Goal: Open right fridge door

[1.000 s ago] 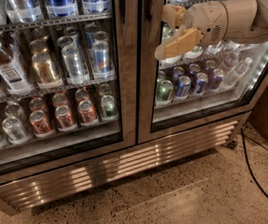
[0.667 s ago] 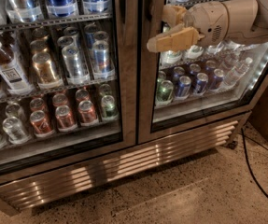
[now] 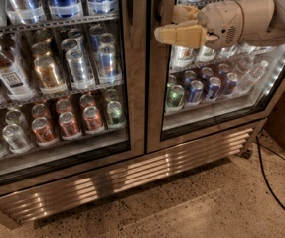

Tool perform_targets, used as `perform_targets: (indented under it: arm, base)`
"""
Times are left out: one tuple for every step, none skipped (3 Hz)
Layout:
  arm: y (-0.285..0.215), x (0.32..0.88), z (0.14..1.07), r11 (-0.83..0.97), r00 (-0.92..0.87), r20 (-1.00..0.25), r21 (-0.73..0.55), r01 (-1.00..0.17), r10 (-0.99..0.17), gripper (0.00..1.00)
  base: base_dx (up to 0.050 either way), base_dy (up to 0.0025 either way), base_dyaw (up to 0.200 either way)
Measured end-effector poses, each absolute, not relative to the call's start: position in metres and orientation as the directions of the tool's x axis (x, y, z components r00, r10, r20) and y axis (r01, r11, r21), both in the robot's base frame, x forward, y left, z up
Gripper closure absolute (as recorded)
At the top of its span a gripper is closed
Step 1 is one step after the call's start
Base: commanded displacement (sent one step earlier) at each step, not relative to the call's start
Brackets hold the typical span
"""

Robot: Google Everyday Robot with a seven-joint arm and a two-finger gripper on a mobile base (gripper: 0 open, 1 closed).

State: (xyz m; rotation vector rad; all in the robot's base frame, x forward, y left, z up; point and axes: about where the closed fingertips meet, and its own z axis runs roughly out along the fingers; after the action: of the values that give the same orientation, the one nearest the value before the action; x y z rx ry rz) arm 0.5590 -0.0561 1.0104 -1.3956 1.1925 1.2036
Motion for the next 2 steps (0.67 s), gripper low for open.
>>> perform_targets:
  arm:
    - [-0.0584, 0.5611, 1.0105, -0.117, 0.056, -0.993, -0.044, -0.992, -0.102, 1.00]
    - [-0.0639, 0.5688, 1.0106, -0.117, 0.056, -0.993, -0.044, -0.992, -0.102, 1.00]
  base:
    - [0.000, 0.00000, 0.000]
    - [0.000, 0.00000, 0.000]
